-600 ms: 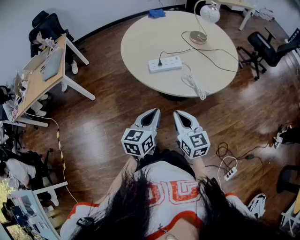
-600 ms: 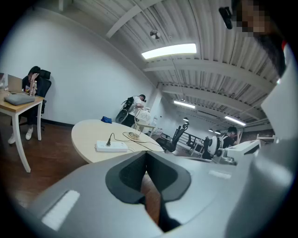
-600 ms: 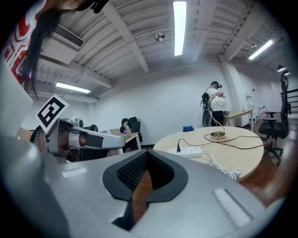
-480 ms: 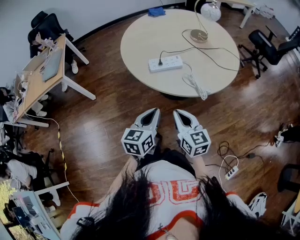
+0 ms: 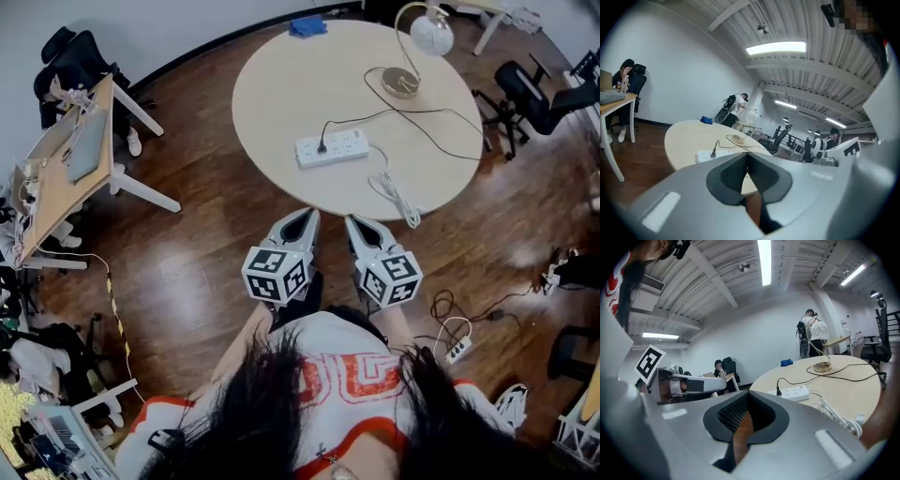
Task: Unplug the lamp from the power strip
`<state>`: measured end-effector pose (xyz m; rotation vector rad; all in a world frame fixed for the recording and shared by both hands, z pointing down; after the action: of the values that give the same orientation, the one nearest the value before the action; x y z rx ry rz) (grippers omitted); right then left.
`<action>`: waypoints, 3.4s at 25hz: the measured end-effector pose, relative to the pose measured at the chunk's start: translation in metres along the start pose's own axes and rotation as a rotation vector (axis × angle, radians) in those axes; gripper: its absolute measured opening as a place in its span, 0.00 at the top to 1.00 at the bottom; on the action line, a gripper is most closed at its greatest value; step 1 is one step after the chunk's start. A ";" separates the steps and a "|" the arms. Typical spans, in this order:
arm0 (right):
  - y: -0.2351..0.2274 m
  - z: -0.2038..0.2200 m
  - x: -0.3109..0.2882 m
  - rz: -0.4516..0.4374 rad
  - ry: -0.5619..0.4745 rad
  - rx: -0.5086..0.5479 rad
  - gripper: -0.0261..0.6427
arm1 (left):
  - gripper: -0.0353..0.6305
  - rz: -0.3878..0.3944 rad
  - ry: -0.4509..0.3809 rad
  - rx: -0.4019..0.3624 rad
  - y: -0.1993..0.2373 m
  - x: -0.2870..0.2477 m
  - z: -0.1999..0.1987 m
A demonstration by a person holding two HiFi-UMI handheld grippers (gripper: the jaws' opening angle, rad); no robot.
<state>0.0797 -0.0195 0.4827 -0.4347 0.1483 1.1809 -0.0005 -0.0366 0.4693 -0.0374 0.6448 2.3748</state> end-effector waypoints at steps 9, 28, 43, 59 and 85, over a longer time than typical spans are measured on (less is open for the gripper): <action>-0.014 -0.026 -0.071 0.124 0.027 0.013 0.96 | 0.95 0.048 0.049 0.001 0.077 -0.039 -0.026; -0.066 -0.018 -0.128 0.186 0.179 0.034 0.90 | 0.94 -0.012 0.257 0.047 0.171 -0.124 0.030; -0.075 0.018 -0.208 0.045 0.384 0.200 0.83 | 0.94 -0.107 0.446 0.092 0.202 -0.154 0.074; -0.064 0.050 -0.240 -0.034 0.501 0.369 0.83 | 0.95 -0.155 0.500 0.088 0.201 -0.152 0.075; -0.122 0.033 -0.249 0.141 0.488 0.366 0.83 | 0.95 -0.142 0.507 0.071 0.203 -0.160 0.075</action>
<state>0.0925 -0.2586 0.6270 -0.3841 0.8151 1.1358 0.0094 -0.2315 0.6549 -0.6485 0.9245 2.2081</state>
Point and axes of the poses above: the fingertips, and each gripper's own axes: x backward along the fingers, y to its left, z out of its underside, the point moved 1 cm from there along x, backward along the fingers, and after that the axes turned 12 degrees about z, right-handed, at the moved point
